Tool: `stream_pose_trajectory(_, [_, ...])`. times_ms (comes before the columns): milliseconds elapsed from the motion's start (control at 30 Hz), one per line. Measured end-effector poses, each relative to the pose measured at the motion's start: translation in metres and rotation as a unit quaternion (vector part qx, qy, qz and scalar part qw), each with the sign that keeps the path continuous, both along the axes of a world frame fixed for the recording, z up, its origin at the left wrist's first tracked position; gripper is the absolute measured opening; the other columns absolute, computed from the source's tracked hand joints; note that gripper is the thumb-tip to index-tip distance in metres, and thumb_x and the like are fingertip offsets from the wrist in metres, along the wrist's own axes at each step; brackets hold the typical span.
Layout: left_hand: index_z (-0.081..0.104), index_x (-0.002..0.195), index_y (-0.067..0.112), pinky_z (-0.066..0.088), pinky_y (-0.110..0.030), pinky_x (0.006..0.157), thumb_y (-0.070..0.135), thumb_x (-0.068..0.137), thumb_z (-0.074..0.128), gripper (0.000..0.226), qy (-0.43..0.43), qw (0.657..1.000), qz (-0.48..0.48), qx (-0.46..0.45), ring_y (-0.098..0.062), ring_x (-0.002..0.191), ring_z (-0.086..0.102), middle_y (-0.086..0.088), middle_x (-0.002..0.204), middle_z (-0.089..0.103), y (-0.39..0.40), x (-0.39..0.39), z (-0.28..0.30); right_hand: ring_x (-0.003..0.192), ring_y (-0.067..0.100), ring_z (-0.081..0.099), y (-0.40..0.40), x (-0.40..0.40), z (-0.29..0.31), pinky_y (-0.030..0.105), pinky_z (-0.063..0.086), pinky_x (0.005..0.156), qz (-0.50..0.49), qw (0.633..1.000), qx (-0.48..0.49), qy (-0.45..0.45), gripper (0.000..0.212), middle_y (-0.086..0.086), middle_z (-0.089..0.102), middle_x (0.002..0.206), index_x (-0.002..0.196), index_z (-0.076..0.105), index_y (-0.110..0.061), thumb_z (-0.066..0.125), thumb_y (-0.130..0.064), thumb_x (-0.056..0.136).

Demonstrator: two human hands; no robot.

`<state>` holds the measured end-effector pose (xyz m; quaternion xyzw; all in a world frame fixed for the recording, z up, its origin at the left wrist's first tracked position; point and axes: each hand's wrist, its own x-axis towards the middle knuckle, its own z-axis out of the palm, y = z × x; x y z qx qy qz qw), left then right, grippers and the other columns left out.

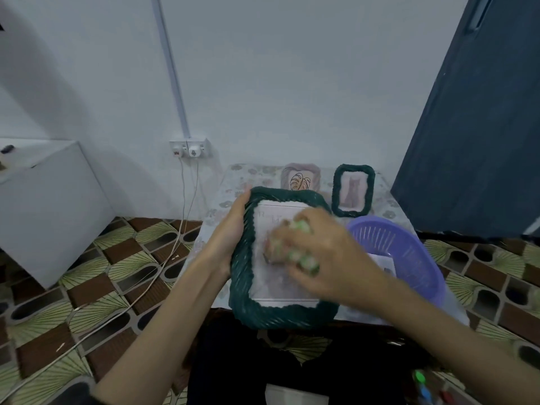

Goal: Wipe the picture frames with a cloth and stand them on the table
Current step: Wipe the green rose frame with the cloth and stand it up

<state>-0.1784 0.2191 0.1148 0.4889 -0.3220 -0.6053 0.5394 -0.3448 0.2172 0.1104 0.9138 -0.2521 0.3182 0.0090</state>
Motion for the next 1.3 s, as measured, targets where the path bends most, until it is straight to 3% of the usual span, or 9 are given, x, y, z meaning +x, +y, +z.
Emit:
stream_pose_trajectory(133, [0.069,0.097,0.018,0.055,-0.027,0.066,0.053,0.095,0.036,0.048,0.001,1.0,-0.003,0.001,-0.018,0.077,0.071,-0.006,0.09,0.074,0.0,-0.002,0.001,0.079,0.017,0.049,-0.002,-0.006,0.005,0.02,0.044,0.058,0.039,0.998,0.014,0.039,0.034,0.015,0.051,0.095,0.109,0.061,-0.014,0.056,-0.012,0.076])
stream_pose_trajectory(233, [0.069,0.099,0.015,0.055,-0.027,0.068,0.05,0.096,0.035,0.049,0.015,1.0,-0.022,0.002,-0.02,0.078,0.07,-0.009,0.093,0.073,0.002,-0.012,0.005,0.087,0.027,0.053,-0.034,-0.003,0.022,0.039,0.055,0.064,-0.043,0.998,0.012,-0.037,0.035,0.018,0.051,0.102,0.108,0.061,-0.011,0.06,-0.002,0.075])
stream_pose_trajectory(433, [0.069,0.095,0.017,0.054,-0.029,0.071,0.057,0.092,0.038,0.051,-0.001,1.0,-0.018,0.002,-0.019,0.076,0.072,-0.007,0.089,0.075,0.005,-0.005,0.007,0.089,0.022,0.051,0.024,-0.008,-0.01,0.024,0.042,0.077,0.157,0.98,0.015,0.124,0.041,0.012,0.059,0.097,0.099,0.062,-0.012,0.034,-0.003,0.07])
stream_pose_trajectory(533, [0.068,0.102,0.018,0.055,-0.029,0.07,0.056,0.093,0.037,0.05,-0.009,1.0,-0.017,-0.013,-0.019,0.079,0.071,-0.006,0.093,0.074,0.005,-0.003,0.012,0.085,0.006,0.063,0.006,-0.018,0.024,0.017,0.049,0.069,0.094,0.971,0.185,-0.118,0.031,-0.001,0.066,0.094,0.095,0.063,-0.023,0.054,-0.002,0.075])
stream_pose_trajectory(700, [0.064,0.116,0.018,0.054,-0.034,0.079,0.058,0.092,0.037,0.054,0.007,1.0,-0.016,-0.021,-0.024,0.097,0.068,-0.008,0.107,0.072,0.006,-0.004,0.019,0.071,0.005,0.066,-0.02,-0.034,0.075,0.024,0.055,0.058,0.073,0.784,0.412,-0.458,0.026,-0.012,0.07,0.077,0.09,0.061,-0.021,0.068,-0.026,0.064])
stream_pose_trajectory(967, [0.069,0.108,0.017,0.054,-0.034,0.081,0.06,0.091,0.04,0.055,0.017,0.999,0.027,-0.029,-0.024,0.095,0.069,-0.009,0.104,0.072,0.006,-0.017,0.023,0.095,0.019,0.053,-0.01,0.0,0.031,0.027,0.045,0.082,-0.099,0.982,0.037,-0.154,0.041,0.011,0.056,0.106,0.116,0.058,-0.007,0.053,-0.025,0.08])
stream_pose_trajectory(1067, [0.071,0.088,0.019,0.057,-0.023,0.06,0.054,0.094,0.04,0.048,0.023,0.996,0.07,-0.055,-0.014,0.072,0.072,-0.003,0.083,0.075,0.008,-0.025,0.021,0.072,0.024,0.055,0.007,0.017,-0.004,0.03,0.047,0.06,-0.111,0.989,-0.076,-0.066,0.027,0.013,0.056,0.085,0.098,0.06,-0.001,0.054,-0.021,0.081])
stream_pose_trajectory(1200, [0.071,0.094,0.02,0.053,-0.036,0.087,0.056,0.095,0.034,0.051,-0.004,0.992,0.101,-0.07,-0.019,0.089,0.07,-0.004,0.095,0.074,0.011,-0.036,0.015,0.041,0.018,0.044,-0.025,0.008,-0.003,0.023,0.035,0.035,-0.185,0.974,-0.089,-0.094,0.021,0.007,0.053,0.062,0.076,0.056,-0.006,0.05,-0.026,0.082])
stream_pose_trajectory(1300, [0.068,0.086,0.021,0.049,-0.034,0.08,0.051,0.096,0.035,0.046,-0.027,0.988,0.143,-0.057,-0.021,0.088,0.065,-0.005,0.092,0.068,0.011,-0.045,0.009,0.04,0.017,0.038,-0.036,0.007,-0.002,0.02,0.028,0.037,-0.207,0.967,-0.078,-0.129,0.025,0.007,0.053,0.057,0.072,0.054,-0.006,0.046,-0.026,0.084])
